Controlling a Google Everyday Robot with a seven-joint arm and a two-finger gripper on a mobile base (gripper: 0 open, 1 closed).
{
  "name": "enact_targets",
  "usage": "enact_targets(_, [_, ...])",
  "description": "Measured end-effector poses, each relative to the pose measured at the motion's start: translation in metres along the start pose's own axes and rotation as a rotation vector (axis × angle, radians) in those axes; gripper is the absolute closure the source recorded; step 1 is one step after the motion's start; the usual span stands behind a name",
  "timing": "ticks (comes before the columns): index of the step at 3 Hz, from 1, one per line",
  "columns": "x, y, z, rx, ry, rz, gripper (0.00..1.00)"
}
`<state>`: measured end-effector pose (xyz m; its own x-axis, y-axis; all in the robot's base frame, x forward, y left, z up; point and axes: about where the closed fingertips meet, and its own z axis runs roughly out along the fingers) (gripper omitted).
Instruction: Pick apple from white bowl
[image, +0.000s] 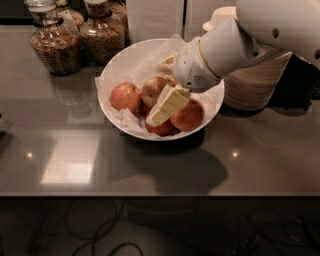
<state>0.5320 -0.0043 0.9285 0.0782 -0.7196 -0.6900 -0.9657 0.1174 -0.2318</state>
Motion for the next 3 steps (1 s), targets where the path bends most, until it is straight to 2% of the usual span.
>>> enact_targets(2, [0.0133,0.0061,0.0083,0.021,0.012,0.014,0.15])
enact_targets(3, [0.0133,0.0061,0.0083,0.021,0.012,0.014,0.34])
